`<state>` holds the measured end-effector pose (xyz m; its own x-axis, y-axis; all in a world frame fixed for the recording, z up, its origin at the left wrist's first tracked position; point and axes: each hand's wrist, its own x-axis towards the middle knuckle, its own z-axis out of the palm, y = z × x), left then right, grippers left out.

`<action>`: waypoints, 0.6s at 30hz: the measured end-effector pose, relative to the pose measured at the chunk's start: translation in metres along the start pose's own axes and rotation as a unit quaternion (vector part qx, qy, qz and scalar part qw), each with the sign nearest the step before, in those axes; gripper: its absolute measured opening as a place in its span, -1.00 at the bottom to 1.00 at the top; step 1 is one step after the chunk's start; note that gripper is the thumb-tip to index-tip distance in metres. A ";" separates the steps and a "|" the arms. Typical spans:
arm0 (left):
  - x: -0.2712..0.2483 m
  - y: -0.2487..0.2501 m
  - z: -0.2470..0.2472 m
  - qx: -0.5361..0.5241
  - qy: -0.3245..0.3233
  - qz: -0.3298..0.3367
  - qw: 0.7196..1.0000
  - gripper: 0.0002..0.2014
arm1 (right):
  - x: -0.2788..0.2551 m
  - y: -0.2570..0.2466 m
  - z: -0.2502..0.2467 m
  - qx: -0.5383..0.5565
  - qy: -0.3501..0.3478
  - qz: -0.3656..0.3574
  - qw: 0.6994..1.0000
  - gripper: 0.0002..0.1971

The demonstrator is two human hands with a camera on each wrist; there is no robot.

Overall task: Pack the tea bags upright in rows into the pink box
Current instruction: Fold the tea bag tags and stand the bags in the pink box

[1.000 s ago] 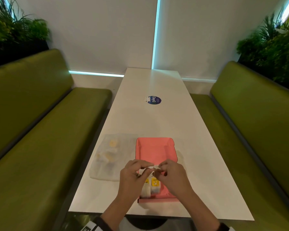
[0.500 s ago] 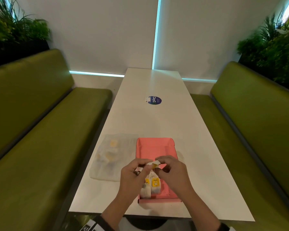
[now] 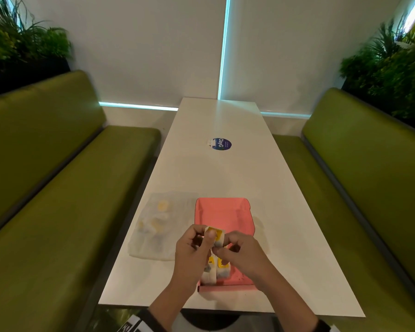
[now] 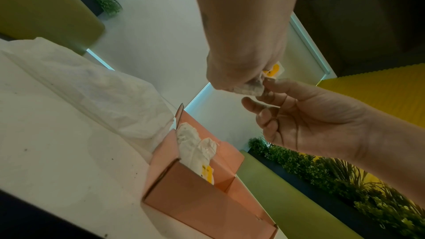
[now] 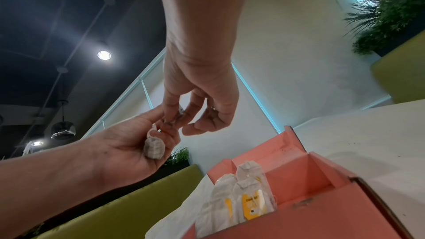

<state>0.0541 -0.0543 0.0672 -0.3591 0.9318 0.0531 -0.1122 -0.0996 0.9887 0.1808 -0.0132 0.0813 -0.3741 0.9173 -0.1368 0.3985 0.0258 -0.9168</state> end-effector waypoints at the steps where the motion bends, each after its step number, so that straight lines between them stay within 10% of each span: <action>1: 0.000 0.000 0.000 0.002 -0.002 -0.005 1.000 -0.73 | 0.000 0.000 -0.001 -0.006 -0.007 0.007 1.000 -0.90; 18: 0.001 -0.006 -0.009 0.099 -0.077 -0.064 0.990 -0.91 | 0.004 0.004 -0.016 0.060 0.028 0.013 0.998 -0.89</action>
<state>0.0464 -0.0554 0.0597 -0.2073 0.9759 -0.0687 0.0410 0.0788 0.9960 0.1944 -0.0025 0.0831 -0.3170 0.9376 -0.1427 0.3024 -0.0427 -0.9522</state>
